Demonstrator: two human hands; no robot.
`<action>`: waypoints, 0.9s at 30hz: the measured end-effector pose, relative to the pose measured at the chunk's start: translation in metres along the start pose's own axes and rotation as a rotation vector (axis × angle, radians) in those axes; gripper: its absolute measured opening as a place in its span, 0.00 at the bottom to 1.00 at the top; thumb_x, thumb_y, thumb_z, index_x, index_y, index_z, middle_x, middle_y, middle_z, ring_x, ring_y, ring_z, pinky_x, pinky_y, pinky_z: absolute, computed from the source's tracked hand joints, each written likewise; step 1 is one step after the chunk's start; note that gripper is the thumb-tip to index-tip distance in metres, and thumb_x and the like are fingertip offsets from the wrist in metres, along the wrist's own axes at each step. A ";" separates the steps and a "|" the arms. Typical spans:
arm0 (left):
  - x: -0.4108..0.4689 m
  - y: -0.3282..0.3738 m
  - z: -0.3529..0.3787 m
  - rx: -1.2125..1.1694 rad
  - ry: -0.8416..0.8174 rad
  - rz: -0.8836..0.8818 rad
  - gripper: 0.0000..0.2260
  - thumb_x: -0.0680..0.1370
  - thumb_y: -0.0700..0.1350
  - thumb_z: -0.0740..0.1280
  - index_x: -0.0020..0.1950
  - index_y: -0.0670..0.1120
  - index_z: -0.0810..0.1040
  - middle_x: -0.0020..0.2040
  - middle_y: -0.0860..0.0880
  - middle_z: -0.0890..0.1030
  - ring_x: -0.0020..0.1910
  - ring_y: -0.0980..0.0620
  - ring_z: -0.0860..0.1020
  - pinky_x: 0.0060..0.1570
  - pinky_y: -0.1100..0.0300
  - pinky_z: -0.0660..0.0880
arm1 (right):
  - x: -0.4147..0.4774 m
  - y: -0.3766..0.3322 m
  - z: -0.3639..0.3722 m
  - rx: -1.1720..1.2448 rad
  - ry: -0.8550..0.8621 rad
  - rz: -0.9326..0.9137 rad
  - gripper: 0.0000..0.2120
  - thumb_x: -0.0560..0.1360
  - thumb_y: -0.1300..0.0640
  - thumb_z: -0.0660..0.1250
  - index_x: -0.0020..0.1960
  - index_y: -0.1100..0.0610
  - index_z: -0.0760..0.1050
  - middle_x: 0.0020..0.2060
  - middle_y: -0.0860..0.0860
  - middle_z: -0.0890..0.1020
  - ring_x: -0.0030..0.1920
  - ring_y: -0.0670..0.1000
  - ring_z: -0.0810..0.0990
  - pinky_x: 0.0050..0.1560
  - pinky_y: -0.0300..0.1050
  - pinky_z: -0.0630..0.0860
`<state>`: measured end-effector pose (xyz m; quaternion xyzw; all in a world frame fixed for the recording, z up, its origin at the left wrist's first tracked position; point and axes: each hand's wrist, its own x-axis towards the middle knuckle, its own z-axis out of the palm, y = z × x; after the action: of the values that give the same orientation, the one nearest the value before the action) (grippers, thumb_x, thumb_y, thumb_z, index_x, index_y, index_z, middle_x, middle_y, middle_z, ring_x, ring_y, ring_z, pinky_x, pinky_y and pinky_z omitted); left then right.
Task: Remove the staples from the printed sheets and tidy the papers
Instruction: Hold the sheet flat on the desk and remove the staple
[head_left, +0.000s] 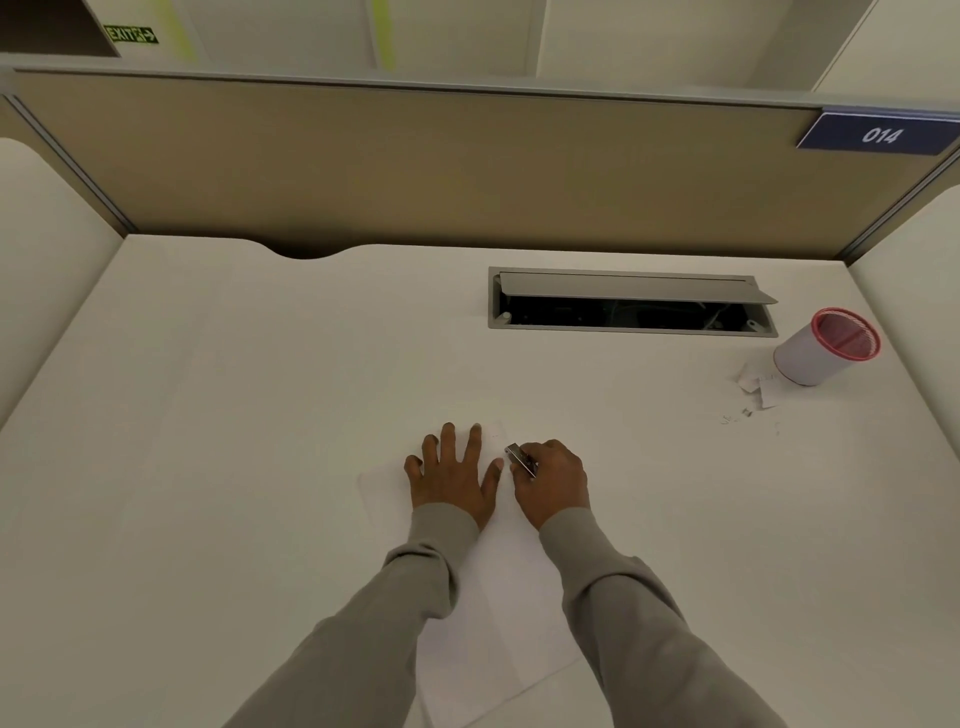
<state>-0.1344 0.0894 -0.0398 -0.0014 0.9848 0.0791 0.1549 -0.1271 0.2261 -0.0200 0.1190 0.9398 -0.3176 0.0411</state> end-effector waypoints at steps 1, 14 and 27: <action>0.000 0.000 0.000 -0.016 0.003 -0.001 0.29 0.81 0.64 0.44 0.80 0.57 0.45 0.81 0.47 0.49 0.78 0.42 0.52 0.73 0.42 0.53 | 0.000 -0.002 0.001 -0.013 0.005 -0.009 0.07 0.75 0.56 0.67 0.49 0.57 0.82 0.42 0.52 0.78 0.42 0.55 0.79 0.41 0.43 0.73; 0.013 -0.013 0.010 -0.019 -0.197 0.146 0.36 0.78 0.64 0.53 0.77 0.61 0.32 0.78 0.50 0.27 0.77 0.42 0.28 0.74 0.36 0.35 | 0.008 -0.021 0.017 -0.097 0.003 0.003 0.11 0.79 0.56 0.61 0.54 0.58 0.80 0.47 0.54 0.78 0.48 0.58 0.77 0.41 0.43 0.68; 0.013 -0.013 0.003 0.007 -0.249 0.158 0.37 0.78 0.68 0.53 0.77 0.62 0.32 0.77 0.49 0.26 0.76 0.42 0.27 0.73 0.36 0.34 | 0.016 -0.033 0.022 -0.068 -0.005 0.110 0.13 0.80 0.53 0.61 0.49 0.59 0.81 0.47 0.55 0.77 0.47 0.59 0.79 0.42 0.43 0.67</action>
<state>-0.1454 0.0771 -0.0491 0.0864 0.9552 0.0874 0.2691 -0.1509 0.1903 -0.0205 0.1682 0.9419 -0.2833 0.0650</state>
